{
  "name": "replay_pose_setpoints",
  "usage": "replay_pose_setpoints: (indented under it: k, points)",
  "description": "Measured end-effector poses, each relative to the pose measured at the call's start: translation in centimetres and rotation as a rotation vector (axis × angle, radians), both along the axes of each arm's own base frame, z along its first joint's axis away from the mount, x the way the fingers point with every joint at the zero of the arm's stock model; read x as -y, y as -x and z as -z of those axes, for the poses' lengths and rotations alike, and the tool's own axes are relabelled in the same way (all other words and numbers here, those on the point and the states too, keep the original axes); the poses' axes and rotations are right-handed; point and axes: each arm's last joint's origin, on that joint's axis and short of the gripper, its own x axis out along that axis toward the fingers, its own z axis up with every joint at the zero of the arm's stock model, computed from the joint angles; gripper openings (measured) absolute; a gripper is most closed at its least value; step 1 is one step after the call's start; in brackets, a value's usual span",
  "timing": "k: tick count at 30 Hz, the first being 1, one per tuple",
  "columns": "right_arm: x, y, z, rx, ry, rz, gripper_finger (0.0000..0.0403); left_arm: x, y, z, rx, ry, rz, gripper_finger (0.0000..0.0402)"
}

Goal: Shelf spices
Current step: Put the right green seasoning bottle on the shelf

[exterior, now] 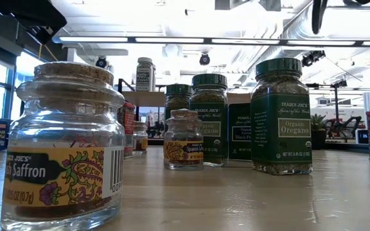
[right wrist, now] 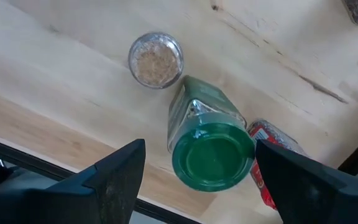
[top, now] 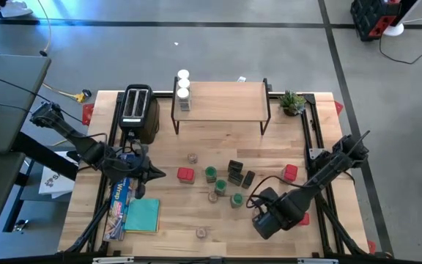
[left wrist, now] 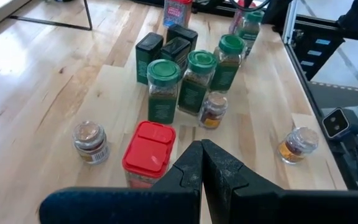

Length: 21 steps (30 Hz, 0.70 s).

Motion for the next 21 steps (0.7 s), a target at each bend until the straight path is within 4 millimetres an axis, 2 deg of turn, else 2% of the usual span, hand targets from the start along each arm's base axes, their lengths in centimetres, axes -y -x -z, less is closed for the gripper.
replay_pose_setpoints:
  k: [3,11,21]
  points:
    - [0.0,0.0,0.4,0.003,-0.003,-0.001,0.0301,0.1,-0.2,0.2,-0.011,-0.005,-0.003,0.0001]
    - [0.1,0.4,3.4,-0.017,-0.058,0.003,0.0301,0.2,-0.3,0.4,-0.019,-0.003,-0.007,0.0001]
    - [0.3,0.7,3.3,-0.027,-0.061,-0.039,0.0300,0.3,-0.4,0.4,-0.017,0.002,-0.011,0.0001]
